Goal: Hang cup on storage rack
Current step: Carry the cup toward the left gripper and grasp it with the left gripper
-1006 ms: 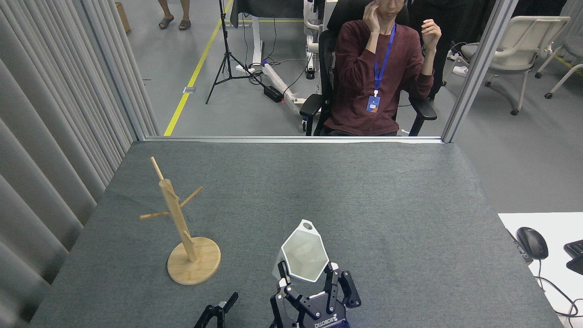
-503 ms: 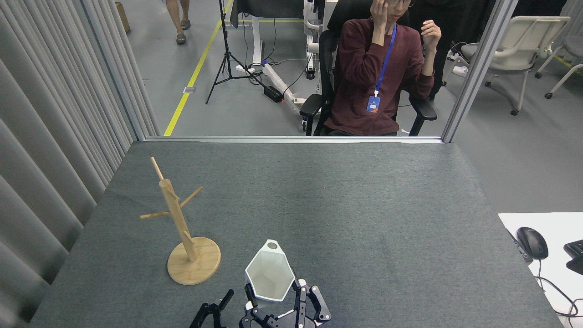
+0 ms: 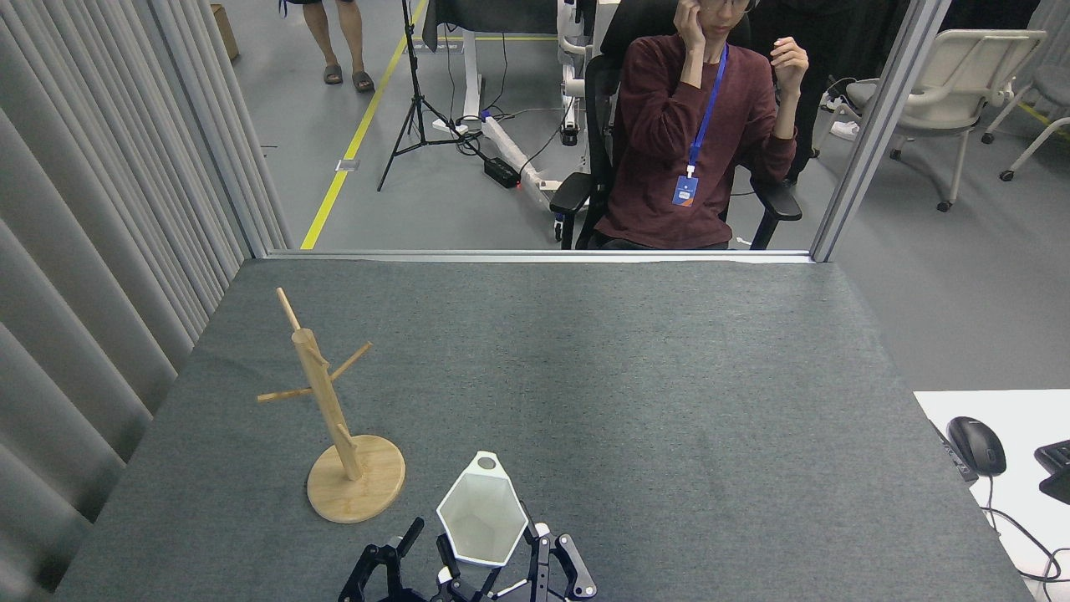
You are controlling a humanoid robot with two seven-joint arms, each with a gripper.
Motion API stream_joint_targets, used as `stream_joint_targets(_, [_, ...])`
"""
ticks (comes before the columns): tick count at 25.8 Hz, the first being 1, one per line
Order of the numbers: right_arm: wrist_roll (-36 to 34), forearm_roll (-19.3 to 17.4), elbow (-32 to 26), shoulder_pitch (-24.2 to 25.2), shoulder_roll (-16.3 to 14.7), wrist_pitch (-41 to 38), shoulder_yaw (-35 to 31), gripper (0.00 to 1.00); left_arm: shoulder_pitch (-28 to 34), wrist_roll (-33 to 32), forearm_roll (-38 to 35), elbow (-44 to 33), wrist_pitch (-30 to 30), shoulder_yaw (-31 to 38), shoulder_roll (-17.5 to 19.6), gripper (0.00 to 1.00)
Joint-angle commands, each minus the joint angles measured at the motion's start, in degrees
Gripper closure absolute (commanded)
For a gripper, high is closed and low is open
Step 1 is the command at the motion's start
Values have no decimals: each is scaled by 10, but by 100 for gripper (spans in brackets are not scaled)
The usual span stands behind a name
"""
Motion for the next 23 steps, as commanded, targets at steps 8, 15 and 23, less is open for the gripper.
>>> stream_joint_targets(8, [-4, 23, 14, 2, -1, 13, 41, 39, 0, 1, -3, -4, 2, -8, -1, 1])
stream_joint_targets(15, [-5, 24, 13, 2, -1, 12, 44, 39, 0, 1, -3, -4, 2, -9, -1, 1])
stream_joint_targets(23, [-5, 25, 13, 3, -1, 11, 50, 39, 0, 1, -3, -3, 2, -9, -1, 8])
